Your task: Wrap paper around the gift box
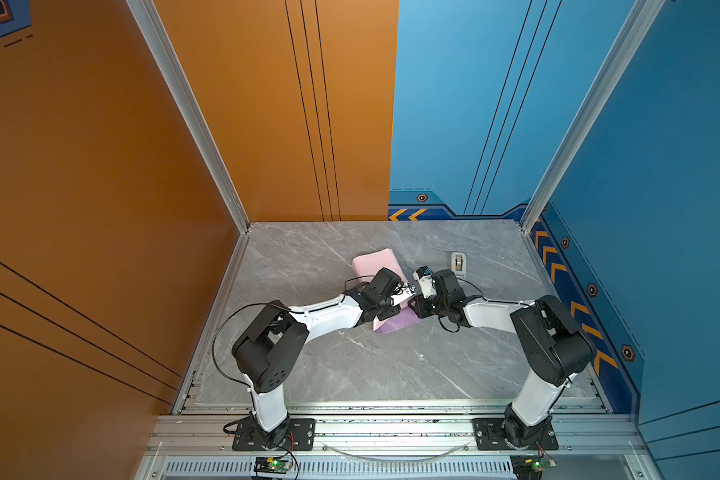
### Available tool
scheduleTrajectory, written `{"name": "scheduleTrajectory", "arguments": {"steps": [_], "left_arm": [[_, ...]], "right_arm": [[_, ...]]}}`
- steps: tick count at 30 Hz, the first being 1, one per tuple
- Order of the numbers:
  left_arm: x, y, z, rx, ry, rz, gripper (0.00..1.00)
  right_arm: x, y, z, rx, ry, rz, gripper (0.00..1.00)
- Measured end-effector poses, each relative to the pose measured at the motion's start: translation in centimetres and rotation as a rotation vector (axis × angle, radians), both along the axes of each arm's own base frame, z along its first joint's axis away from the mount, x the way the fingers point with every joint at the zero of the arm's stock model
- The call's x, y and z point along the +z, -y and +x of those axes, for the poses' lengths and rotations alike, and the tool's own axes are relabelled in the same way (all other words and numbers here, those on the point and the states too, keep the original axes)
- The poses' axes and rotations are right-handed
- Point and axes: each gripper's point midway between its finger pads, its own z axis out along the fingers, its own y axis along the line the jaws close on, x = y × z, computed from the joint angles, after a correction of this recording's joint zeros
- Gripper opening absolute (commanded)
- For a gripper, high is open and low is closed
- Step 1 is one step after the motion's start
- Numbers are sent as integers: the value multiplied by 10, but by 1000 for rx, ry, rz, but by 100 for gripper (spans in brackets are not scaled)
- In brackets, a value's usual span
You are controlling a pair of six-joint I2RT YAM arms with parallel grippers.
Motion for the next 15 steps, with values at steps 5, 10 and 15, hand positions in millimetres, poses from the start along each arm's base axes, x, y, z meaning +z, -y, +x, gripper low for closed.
{"name": "scheduleTrajectory", "arguments": {"steps": [5,10,15], "left_arm": [[0,2,-1,4,-5,-12,50],[3,5,-1,24,-12,-46,55],[15,7,0,34,4,-80,57]], "right_arm": [[-1,1,3,-17,12,-6,6],[-1,3,6,-30,26,-10,2],[-1,5,7,-39,35,-17,1]]}}
